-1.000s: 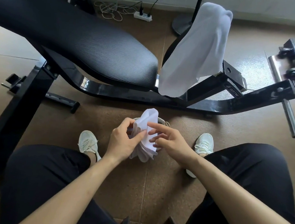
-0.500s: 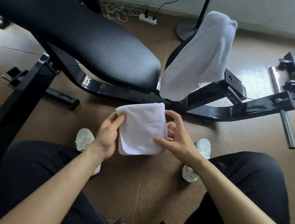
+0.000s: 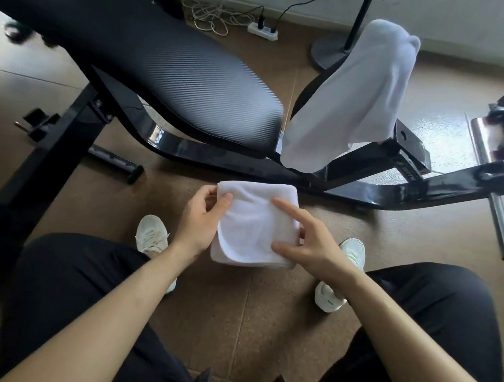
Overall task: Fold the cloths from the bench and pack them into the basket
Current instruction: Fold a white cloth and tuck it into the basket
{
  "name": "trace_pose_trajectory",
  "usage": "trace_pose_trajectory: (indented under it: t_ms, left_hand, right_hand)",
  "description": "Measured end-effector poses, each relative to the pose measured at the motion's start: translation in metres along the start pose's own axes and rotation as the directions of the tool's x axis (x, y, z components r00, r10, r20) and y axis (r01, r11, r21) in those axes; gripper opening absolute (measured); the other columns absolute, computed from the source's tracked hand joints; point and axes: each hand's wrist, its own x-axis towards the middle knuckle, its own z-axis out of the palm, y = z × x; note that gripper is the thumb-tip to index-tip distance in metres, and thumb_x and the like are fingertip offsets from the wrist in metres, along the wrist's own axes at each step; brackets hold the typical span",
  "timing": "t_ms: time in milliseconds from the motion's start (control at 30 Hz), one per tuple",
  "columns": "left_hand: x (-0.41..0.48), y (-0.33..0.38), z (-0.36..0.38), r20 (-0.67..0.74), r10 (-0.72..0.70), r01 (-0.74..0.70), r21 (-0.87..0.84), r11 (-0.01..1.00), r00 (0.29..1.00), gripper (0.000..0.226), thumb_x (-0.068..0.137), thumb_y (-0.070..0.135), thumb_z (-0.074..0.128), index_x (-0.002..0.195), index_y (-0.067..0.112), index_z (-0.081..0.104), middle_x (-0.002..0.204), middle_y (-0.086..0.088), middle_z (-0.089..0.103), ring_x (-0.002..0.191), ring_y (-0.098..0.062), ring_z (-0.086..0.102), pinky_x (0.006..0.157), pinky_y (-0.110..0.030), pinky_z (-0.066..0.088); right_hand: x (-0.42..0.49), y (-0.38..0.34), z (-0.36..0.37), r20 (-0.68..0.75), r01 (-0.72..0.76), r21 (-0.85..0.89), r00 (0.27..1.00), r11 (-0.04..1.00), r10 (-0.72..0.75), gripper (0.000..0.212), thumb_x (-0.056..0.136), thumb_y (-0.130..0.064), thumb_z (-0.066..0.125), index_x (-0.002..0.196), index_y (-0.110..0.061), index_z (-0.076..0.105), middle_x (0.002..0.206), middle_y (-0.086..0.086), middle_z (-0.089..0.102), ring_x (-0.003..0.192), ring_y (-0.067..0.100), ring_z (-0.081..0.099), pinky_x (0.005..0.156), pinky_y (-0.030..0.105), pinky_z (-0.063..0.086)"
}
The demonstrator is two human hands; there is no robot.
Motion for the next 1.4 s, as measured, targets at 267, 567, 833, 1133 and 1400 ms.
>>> trace_pose_trajectory:
  t_ms: [267, 567, 833, 1133, 1400]
  left_hand:
    - [-0.005, 0.004, -0.007, 0.338, 0.128, -0.207, 0.209, 0.956, 0.932, 0.09, 0.084, 0.022, 0.082, 0.139, 0.061, 0.021, 0.133, 0.018, 0.042, 0.12, 0.012, 0.047, 0.087, -0.014, 0.051]
    - [-0.018, 0.003, 0.013, 0.249, 0.15, -0.282, 0.66, 0.697, 0.957, 0.081, 0.07, 0.049, 0.088, 0.14, 0.041, 0.049, 0.119, 0.001, 0.033, 0.101, -0.022, 0.052, 0.087, -0.04, 0.056]
    - [-0.026, -0.017, 0.036, 0.302, 0.329, -0.435, 0.754, 0.493, 0.895, 0.081, 0.07, 0.031, 0.085, 0.143, 0.029, 0.049, 0.125, -0.007, 0.039, 0.094, -0.035, 0.065, 0.064, -0.042, 0.058]
    - [-0.011, -0.012, 0.021, 0.184, 0.212, -0.27, 0.404, 0.874, 0.96, 0.075, 0.081, 0.017, 0.083, 0.146, 0.032, 0.047, 0.124, 0.001, 0.045, 0.115, -0.014, 0.05, 0.093, -0.022, 0.045]
    - [-0.003, -0.002, 0.011, 0.221, 0.22, -0.285, 0.33, 0.9, 0.95, 0.076, 0.082, 0.013, 0.081, 0.144, 0.035, 0.044, 0.127, 0.004, 0.042, 0.118, -0.009, 0.045, 0.092, -0.003, 0.035]
  right_hand:
    - [-0.001, 0.005, -0.003, -0.058, -0.035, -0.01, 0.998, 0.999, 0.035, 0.084, 0.082, -0.014, 0.081, 0.152, -0.039, 0.04, 0.141, -0.009, 0.047, 0.13, 0.009, 0.05, 0.111, 0.042, 0.045]
    - [0.001, 0.002, 0.008, -0.014, 0.036, -0.353, 0.999, 0.935, -0.044, 0.092, 0.081, -0.022, 0.078, 0.157, -0.036, 0.027, 0.125, -0.009, 0.038, 0.104, 0.0, 0.044, 0.091, 0.017, 0.041]
    - [0.006, 0.007, 0.033, -0.049, -0.027, -0.507, 0.999, 0.861, 0.003, 0.084, 0.081, -0.026, 0.07, 0.15, -0.043, 0.025, 0.12, -0.001, 0.041, 0.1, 0.028, 0.057, 0.078, 0.035, 0.043]
    - [0.012, 0.011, 0.012, -0.159, -0.059, -0.242, 0.987, 0.969, 0.02, 0.082, 0.082, -0.011, 0.075, 0.152, -0.036, 0.039, 0.125, -0.008, 0.056, 0.104, 0.001, 0.051, 0.093, 0.027, 0.041]
    - [0.01, 0.008, 0.001, -0.151, -0.018, 0.032, 0.988, 0.999, 0.023, 0.075, 0.084, -0.006, 0.074, 0.144, -0.043, 0.048, 0.123, -0.006, 0.064, 0.102, 0.018, 0.067, 0.088, 0.041, 0.059]
